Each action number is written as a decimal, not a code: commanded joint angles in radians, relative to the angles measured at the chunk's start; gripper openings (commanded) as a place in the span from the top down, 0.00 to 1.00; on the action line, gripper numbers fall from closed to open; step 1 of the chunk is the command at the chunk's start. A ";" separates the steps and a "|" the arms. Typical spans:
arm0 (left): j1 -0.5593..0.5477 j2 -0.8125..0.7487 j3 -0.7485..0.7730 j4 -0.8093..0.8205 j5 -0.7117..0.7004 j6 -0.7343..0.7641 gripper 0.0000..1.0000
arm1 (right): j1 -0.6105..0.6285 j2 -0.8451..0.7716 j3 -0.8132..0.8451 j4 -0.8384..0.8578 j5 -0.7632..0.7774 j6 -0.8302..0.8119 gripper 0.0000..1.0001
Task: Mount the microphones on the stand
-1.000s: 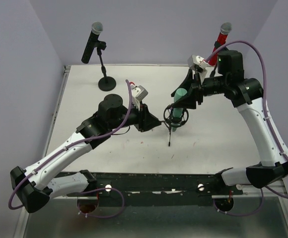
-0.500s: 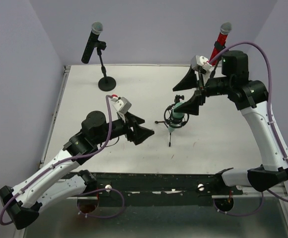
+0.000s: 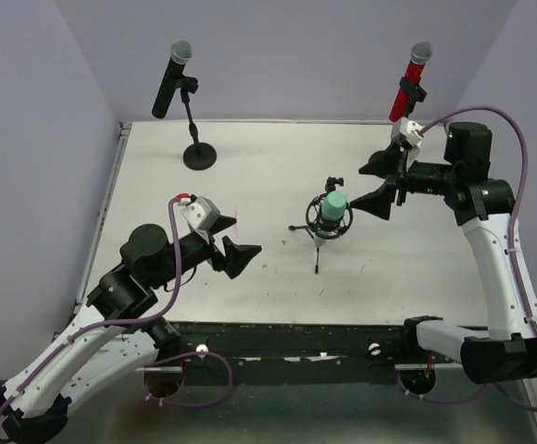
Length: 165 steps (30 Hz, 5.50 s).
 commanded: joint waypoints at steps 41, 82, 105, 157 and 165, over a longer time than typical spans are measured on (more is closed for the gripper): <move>-0.001 0.298 -0.154 0.447 0.157 -0.106 0.02 | -0.058 0.116 0.033 -0.062 -0.108 -0.189 0.00; -0.043 0.249 -0.388 0.576 -0.007 -0.143 0.28 | 0.044 0.619 -0.036 -0.633 -0.338 -1.337 0.21; -0.049 0.154 -0.377 0.498 -0.037 -0.123 0.27 | 0.133 0.501 -0.137 0.102 -0.203 -0.542 0.52; 0.049 -0.245 -0.208 -0.108 -0.166 0.272 0.03 | -0.502 0.302 -0.588 1.311 0.481 0.404 0.79; 0.056 -0.248 -0.206 -0.108 -0.154 0.269 0.03 | -0.538 0.283 -0.613 1.302 0.395 0.412 0.52</move>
